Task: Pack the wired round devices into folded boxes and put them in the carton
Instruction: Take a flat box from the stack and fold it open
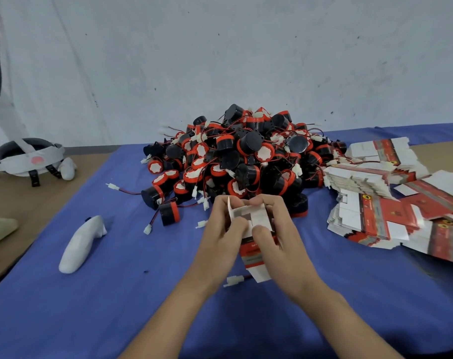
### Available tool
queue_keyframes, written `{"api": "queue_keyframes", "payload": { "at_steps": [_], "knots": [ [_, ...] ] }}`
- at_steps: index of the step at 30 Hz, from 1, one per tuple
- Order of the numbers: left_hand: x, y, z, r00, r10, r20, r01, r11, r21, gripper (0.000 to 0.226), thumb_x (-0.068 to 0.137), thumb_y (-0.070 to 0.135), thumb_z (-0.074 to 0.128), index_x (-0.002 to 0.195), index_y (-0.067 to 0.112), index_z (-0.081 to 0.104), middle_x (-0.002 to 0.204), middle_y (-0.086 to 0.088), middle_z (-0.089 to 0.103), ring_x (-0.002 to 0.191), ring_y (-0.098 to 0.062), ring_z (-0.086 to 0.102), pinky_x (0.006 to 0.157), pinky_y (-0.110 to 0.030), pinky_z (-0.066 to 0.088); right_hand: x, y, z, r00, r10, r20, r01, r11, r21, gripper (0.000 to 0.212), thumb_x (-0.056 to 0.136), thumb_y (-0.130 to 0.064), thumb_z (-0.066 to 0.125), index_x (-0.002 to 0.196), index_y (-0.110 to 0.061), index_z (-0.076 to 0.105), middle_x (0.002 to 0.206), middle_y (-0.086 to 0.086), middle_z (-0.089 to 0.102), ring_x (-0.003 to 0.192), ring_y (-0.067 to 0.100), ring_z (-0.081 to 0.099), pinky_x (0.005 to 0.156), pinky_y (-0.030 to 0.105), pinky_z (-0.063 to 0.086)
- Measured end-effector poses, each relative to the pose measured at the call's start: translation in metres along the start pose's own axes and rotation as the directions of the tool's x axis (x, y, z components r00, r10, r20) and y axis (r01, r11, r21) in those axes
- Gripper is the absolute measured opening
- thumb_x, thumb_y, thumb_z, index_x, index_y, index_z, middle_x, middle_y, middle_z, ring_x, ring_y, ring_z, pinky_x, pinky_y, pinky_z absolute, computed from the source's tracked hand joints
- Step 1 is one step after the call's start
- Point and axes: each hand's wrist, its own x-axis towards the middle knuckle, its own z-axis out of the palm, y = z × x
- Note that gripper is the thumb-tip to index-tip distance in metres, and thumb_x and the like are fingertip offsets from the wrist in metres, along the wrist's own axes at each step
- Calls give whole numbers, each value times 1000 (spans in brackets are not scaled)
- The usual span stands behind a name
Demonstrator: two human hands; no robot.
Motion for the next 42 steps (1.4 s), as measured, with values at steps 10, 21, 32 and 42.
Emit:
{"api": "queue_keyframes", "payload": {
  "at_steps": [10, 21, 32, 42],
  "knots": [
    [-1, -1, 0, 999, 42, -18, -41, 997, 60, 8, 89, 7, 43, 94, 10, 49, 94, -8, 58, 77, -19, 54, 66, -29, 49, 0, 2, -1, 999, -45, 16, 47, 968, -248, 29, 85, -51, 43, 113, -56, 52, 130, -24, 36, 125, 2, 48, 86, 8, 46],
    [10, 1, 5, 945, -320, 71, 317, 836, -447, 61, 82, 69, 52, 129, 30, 61, 123, -2, 71, 116, -21, 67, 92, -42, 52, 3, 5, -13, 984, -165, -68, 126, 912, -391, 39, 83, -39, 40, 117, -27, 56, 123, -14, 39, 112, -2, 47, 74, 11, 46],
    [6, 1, 2, 916, -301, 265, 396, 780, -485, 49, 105, 42, 42, 140, 10, 52, 139, -19, 58, 130, -32, 56, 99, -38, 52, 0, 3, -22, 968, -249, 17, 223, 832, -508, 42, 91, -37, 41, 131, -28, 50, 131, -18, 35, 124, -4, 40, 93, 1, 32],
    [2, -6, 10, 959, -270, 85, 281, 943, -176, 30, 96, 45, 63, 125, 39, 60, 116, -2, 72, 103, -23, 71, 79, -33, 56, -3, 4, -21, 979, -173, 105, 202, 834, -514, 79, 94, -77, 27, 159, -33, 17, 143, -27, 22, 136, 0, 34, 101, 0, 30]
  ]
}}
